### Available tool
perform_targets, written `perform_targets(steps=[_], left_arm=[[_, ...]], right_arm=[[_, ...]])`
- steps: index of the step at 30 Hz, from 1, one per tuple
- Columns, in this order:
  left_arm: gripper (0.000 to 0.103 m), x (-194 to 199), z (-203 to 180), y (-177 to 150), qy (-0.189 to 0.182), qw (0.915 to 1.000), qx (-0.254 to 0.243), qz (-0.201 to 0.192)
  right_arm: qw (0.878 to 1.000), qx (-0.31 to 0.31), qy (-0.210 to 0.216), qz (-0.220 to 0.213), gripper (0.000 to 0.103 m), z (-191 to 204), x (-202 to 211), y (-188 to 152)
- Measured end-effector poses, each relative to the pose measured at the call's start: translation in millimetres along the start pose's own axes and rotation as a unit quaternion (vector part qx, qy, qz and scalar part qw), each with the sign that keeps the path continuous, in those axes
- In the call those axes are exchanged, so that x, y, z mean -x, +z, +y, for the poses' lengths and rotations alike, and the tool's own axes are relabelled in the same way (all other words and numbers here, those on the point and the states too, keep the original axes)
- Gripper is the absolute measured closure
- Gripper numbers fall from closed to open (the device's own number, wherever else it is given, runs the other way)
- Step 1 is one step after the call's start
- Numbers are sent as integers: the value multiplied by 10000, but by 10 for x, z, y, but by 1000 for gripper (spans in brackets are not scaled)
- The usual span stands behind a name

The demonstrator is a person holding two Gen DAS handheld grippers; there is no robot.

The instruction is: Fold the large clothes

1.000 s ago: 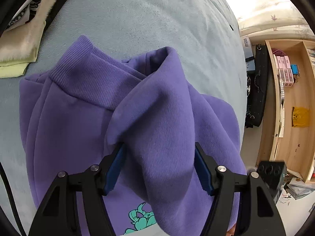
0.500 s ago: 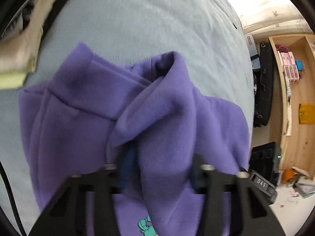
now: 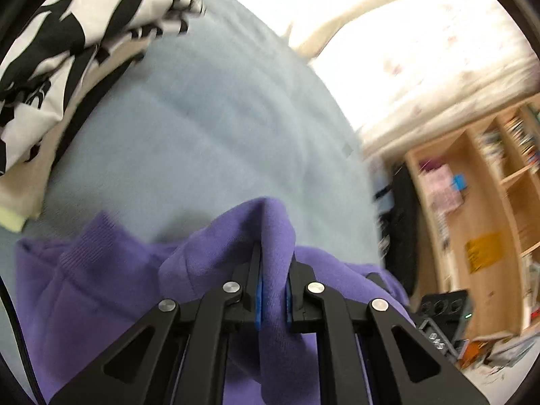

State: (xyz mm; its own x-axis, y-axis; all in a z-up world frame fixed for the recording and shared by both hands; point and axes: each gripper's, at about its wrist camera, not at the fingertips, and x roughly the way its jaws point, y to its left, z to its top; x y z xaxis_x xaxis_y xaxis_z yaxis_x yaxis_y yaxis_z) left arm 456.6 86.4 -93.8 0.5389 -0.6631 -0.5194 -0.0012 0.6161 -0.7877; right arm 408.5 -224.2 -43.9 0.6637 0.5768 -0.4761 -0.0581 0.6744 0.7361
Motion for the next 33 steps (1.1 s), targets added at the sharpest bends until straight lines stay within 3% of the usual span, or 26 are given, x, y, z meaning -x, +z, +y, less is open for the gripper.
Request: perform_targets(steps=[3, 9, 12, 15, 17, 19, 21, 24, 28, 31, 32, 33], left_arm=[[96, 57, 96, -86, -166, 9998, -100, -86], [96, 161, 328, -514, 10, 9973, -475, 559], [96, 211, 442, -756, 169, 9926, -638, 1021], [96, 283, 447, -851, 49, 9904, -575, 1255], [88, 300, 385, -848, 75, 9892, -583, 1344], [63, 279, 343, -843, 90, 9888, -482, 1410], [49, 255, 289, -860, 54, 9885, -437, 1444], [40, 153, 250, -915, 94, 9885, -420, 1450], [39, -12, 339, -1018, 37, 9868, -187, 1606], [40, -34, 320, -1083, -69, 9895, -131, 1436], [45, -38, 294, -1096, -115, 9899, -82, 1412], [68, -37, 258, -1126, -175, 9896, 6, 1427]], right_arm=[[9999, 55, -122, 52, 89, -106, 0, -42], [9850, 674, -1220, 1017, 88, -482, 233, -466], [9830, 555, -1191, 1281, 79, -587, 398, -661], [9850, 111, -1134, 1296, 67, -601, 620, -736], [9866, -132, -1035, 1256, 57, -598, 725, -765], [9875, -300, -957, 1220, 51, -564, 853, -841], [9873, -386, -896, 1256, 50, -522, 870, -908], [9859, -783, -570, 1365, 50, -548, 923, -1023], [9820, -1037, -253, 1555, 50, -513, 850, -1150], [9798, -1112, -18, 1662, 50, -409, 745, -1220], [9798, -1101, 43, 1667, 50, -370, 714, -1238], [9799, -1090, 67, 1671, 49, -329, 680, -1249]])
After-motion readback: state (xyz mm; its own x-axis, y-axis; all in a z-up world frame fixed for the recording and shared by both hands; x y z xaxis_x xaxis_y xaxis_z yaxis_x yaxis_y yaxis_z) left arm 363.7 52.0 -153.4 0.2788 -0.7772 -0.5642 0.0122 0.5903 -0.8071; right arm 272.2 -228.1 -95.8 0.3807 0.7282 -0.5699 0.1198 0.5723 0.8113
